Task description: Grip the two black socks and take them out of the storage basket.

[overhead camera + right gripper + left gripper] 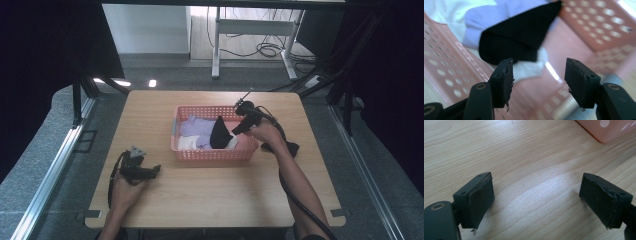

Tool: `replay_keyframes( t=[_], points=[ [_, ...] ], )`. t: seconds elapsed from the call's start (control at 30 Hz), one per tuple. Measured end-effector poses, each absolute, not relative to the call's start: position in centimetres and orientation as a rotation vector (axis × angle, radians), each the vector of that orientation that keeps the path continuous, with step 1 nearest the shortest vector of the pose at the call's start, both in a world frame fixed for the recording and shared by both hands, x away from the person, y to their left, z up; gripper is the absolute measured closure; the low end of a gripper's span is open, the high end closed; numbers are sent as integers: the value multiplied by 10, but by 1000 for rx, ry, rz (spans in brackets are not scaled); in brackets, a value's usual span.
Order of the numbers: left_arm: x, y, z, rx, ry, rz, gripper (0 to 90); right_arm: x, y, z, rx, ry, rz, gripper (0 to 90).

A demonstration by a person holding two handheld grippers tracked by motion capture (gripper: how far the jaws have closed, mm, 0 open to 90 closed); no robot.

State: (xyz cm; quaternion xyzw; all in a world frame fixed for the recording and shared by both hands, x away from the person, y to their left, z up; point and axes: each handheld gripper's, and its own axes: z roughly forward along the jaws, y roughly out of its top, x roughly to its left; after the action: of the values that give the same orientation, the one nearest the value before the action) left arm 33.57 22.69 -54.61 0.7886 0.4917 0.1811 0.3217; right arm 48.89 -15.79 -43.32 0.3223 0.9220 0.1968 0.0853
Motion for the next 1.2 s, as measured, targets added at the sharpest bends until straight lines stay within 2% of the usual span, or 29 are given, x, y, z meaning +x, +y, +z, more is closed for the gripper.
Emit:
replay_keyframes(
  t=[0.17,0.43,0.53,0.57,0.6,0.7,0.73,0.93,1.2],
  points=[
    [336,227,-546,2074,1287,477,121,495,-128,-454,913,2803,562,322],
    [336,227,-546,2074,1287,476,120,504,-98,-485,850,2872,462,340],
    [336,228,-546,2081,1285,476,120,506,-95,-492,870,2889,440,438],
    [336,228,-546,2081,1285,476,120,506,-95,-492,870,2889,440,438],
    [336,228,-546,2081,1285,476,120,506,-94,-493,875,2895,448,540],
    [336,228,-546,2079,1285,475,120,505,-96,-491,920,2887,470,745],
    [336,228,-546,2079,1285,476,120,505,-97,-490,909,2885,468,783],
    [336,227,-546,2077,1286,476,120,500,-103,-479,883,2852,504,819],
    [336,227,-546,2075,1288,477,120,495,-111,-437,870,2777,604,819]
  ],
)
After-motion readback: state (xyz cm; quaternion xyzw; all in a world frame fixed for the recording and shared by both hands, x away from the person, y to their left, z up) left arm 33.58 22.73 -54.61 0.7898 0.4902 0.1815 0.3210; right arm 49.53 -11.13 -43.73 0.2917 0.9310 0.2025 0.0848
